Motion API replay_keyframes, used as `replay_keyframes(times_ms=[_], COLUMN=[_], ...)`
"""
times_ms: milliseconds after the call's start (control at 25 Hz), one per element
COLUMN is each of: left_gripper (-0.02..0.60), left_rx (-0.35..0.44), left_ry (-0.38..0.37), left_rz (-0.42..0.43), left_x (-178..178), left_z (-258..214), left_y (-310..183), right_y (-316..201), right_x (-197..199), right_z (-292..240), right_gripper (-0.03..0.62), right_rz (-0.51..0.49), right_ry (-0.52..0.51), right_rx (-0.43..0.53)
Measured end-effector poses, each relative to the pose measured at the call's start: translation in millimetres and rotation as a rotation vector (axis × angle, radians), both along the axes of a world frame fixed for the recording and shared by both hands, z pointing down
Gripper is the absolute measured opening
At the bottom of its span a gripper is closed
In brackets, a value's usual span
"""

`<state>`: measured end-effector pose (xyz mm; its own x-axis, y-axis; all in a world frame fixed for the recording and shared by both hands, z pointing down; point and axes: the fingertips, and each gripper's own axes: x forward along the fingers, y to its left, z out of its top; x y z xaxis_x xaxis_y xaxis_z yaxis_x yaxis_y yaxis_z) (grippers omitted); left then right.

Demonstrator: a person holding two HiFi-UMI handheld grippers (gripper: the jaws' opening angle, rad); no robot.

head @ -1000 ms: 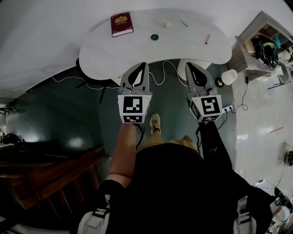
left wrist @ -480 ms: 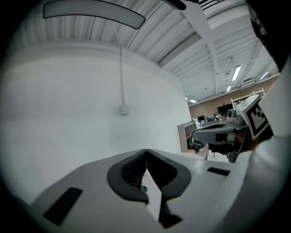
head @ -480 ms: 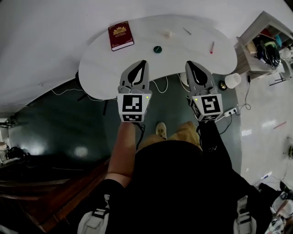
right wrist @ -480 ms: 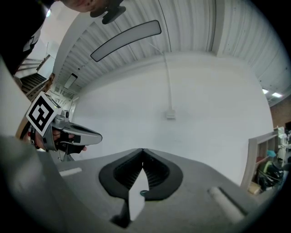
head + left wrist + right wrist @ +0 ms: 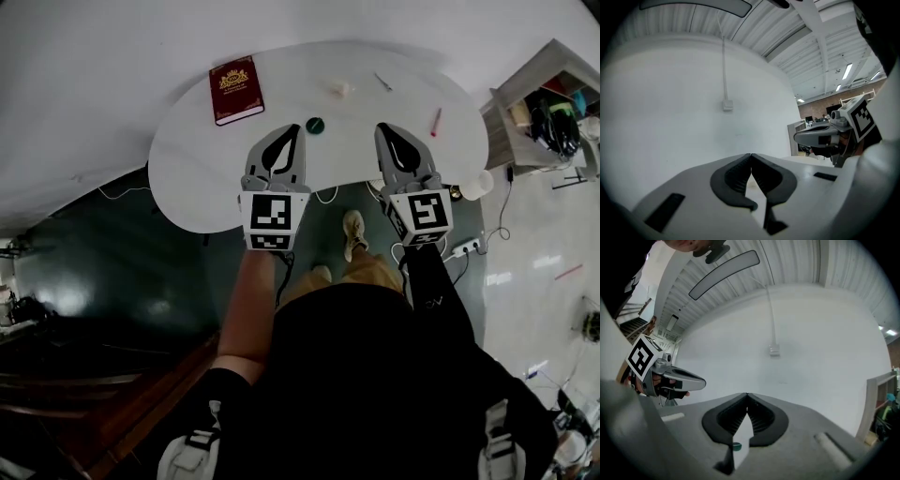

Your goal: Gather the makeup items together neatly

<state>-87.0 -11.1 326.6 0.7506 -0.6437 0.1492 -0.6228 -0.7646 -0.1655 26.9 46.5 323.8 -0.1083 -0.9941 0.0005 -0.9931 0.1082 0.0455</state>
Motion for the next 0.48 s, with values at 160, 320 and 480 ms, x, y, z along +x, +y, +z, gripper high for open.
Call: replay_keyframes(times_ms=[160,320,480], left_gripper=[0.008,0.008,0.008], left_rx=[0.021,0.027,0.025], left_ry=[0.007,0.018,0.012], left_rz=[-0.045,-0.094,-0.135], left_x=[30.1,54.1,73.1], left_z=[-8.3,-12.1,-11.5], left_y=[-42.2,-78.5,-107.7], right_y=[-55.7,-102.1,-137.3], right_x=[33.7,64.3,85.2], right_z=[-9.9,-18.1,-17.3], right_gripper=[0.005,0.005,0.005], right_rz=[-0.056,-0.095,-0.138], right_ry=[0.031,0.045,0.022], right_rx=[0.028,0.043,0.041])
